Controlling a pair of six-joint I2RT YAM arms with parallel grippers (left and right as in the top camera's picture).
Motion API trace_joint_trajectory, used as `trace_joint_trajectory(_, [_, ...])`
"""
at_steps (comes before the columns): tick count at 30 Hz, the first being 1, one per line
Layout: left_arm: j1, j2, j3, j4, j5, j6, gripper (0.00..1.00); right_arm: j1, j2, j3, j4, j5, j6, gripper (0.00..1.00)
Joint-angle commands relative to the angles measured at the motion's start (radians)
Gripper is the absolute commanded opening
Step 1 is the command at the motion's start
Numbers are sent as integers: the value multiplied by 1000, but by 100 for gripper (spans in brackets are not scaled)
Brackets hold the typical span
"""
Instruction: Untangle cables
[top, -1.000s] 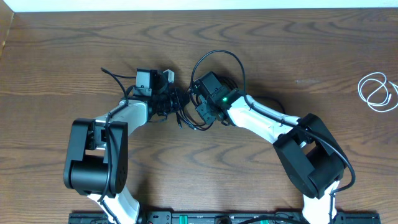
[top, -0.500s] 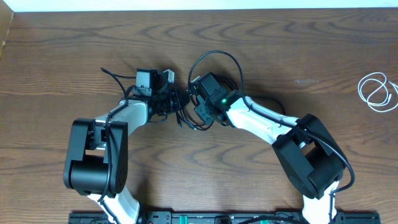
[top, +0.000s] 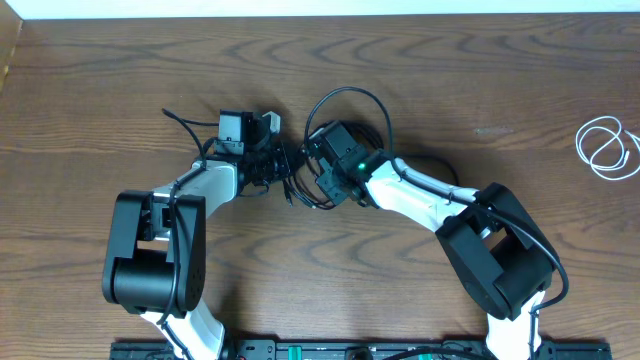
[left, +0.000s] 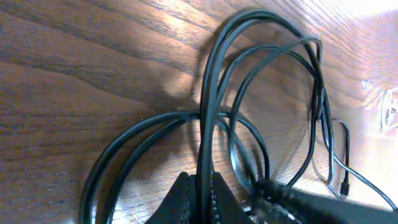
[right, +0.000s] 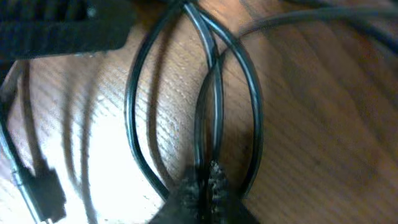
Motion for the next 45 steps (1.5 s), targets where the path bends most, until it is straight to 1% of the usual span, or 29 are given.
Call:
trace_joint_trajectory(1, [3,-23,6,-2,-9,9,8,6,8,-11,10,11,-4,1])
trace_joint_trajectory(7, [3,-23,6,-2,-9,9,8,17,-47,-10,27,10,50,1])
trace_joint_trajectory(13, [3,-23,6,1,-10,9,8,1,-200,-10,4,18,67,1])
trace_joint_trajectory(18, [7,-23,6,2,-10,9,8,-51,-358,-10,-78,55,70,1])
trace_joint_trajectory(24, [24,-23,6,1,-9,9,8,-148,-483,-10,-235,132,140,1])
trace_joint_trajectory(28, [46,-23,6,3,14,10,8,-241,-505,-10,-351,138,174,1])
trace_joint_trajectory(32, [74,-23,6,41,131,54,8,-330,-492,-13,-469,138,199,1])
trace_joint_trajectory(35, [97,-23,6,56,192,72,8,-387,-484,-14,-542,138,199,1])
trace_joint_trajectory(41, [169,-23,-3,58,206,76,8,-471,-480,-29,-632,138,199,1])
trace_joint_trajectory(45, [241,-23,-23,58,206,23,8,-507,-480,-74,-641,138,201,1])
